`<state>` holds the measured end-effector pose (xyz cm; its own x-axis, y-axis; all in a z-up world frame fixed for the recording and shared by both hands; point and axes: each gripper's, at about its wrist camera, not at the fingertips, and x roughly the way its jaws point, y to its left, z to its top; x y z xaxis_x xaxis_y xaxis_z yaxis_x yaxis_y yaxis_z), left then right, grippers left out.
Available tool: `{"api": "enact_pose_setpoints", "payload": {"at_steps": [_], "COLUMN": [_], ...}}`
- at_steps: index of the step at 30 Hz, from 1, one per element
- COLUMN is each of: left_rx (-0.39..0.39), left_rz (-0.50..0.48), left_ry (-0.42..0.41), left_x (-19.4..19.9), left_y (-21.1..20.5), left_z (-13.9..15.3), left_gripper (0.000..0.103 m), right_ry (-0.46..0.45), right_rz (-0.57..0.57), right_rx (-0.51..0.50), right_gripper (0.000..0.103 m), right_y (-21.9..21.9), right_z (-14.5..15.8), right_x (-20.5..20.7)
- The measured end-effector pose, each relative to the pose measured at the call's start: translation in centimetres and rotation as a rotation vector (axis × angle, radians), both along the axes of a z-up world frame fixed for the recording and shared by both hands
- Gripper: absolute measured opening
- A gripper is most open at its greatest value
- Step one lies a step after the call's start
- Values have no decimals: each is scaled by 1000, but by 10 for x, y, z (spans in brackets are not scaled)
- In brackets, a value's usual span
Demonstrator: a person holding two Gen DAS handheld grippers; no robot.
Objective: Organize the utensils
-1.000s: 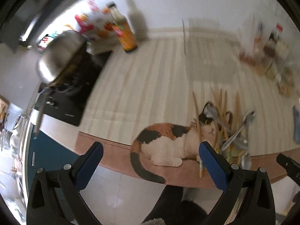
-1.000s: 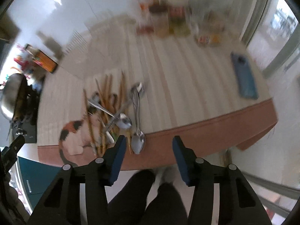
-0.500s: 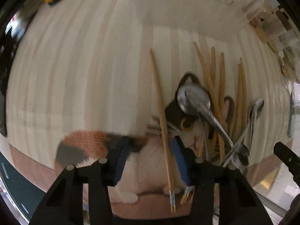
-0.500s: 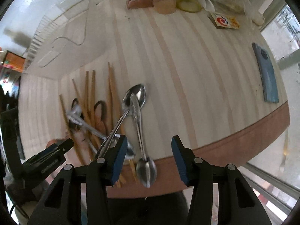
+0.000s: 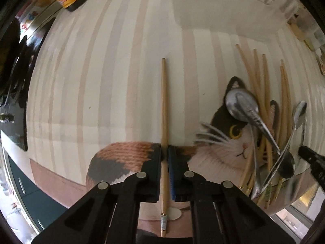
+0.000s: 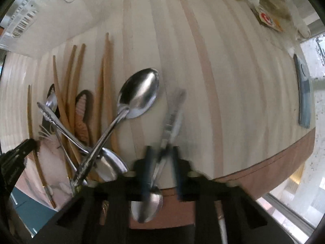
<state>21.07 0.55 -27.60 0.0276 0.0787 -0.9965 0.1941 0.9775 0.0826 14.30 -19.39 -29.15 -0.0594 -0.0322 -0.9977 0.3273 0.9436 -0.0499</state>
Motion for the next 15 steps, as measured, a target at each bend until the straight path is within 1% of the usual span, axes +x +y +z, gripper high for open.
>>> {"api": "enact_pose_setpoints", "payload": {"at_steps": [2,6,8,10,11,12,14,15], "left_rx": [0,0,-2,2,5,10,15,15], "left_rz": [15,34,46,62,66,63,58,52], "left_ry": [0,-6,-8,-13,-21,-33,-68,-85], "left_x": [-8,-17,-20,-22,-18,-14,-15,-16], "left_y": [15,22,31,37,27,24,31,33], "left_z": [4,4,-1,5,2,6,21,29], "left_gripper": [5,5,4,4,4,4,4,4], "right_ry": [-9,-20,-32,-41,-44,-56,-81,-90], "right_rz": [-22,-70,-84,-96,-96,-100,-99,-102], "right_rx": [-14,-14,5,33,39,49,62,61], "right_gripper": [8,8,8,7,6,5,0,0], "right_y": [-11,-36,-45,-51,-55,-57,-66,-72], "right_z": [1,0,0,1,1,4,13,22], "right_x": [-2,-9,-12,-14,-15,-16,-18,-22]}}
